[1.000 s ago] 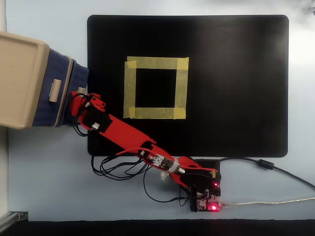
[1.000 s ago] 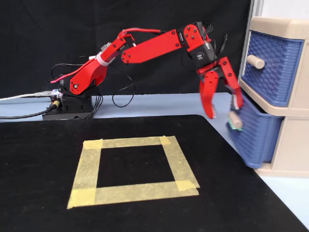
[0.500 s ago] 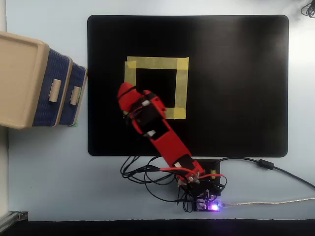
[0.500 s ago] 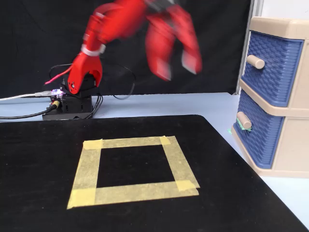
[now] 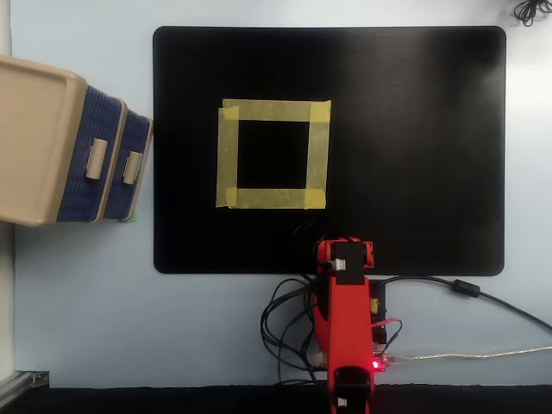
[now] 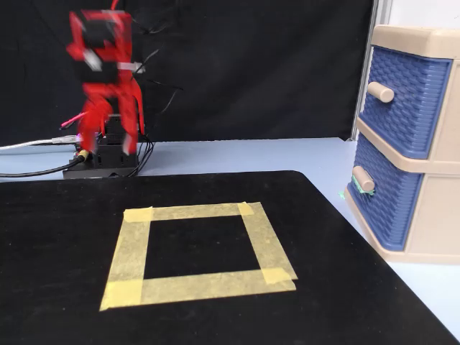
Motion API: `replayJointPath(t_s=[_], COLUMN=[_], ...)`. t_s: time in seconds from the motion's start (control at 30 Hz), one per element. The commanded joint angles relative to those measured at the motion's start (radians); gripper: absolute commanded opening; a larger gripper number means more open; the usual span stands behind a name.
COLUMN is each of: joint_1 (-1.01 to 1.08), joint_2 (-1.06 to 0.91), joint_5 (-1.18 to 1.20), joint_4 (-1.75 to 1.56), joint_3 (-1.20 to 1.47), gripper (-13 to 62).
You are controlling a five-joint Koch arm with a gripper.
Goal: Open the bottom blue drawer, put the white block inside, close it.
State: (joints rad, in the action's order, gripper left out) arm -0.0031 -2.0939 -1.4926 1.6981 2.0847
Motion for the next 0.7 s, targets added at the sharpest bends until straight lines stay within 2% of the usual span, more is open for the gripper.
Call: replayJointPath(t_s=[0.0, 0.07, 0.23, 0.67], joint_1=[0.003, 0.005, 0.006, 0.014], joint_2=[-0.178, -0.264, -0.256, -0.256], joint_5=[-0.002, 0.002, 0.002, -0.002], joint_4=[-0.109, -0.120, -0.084, -0.071], joint_3=[0.103, 0.238, 0.370, 0.373], gripper=[34.1, 34.5, 34.3, 34.3])
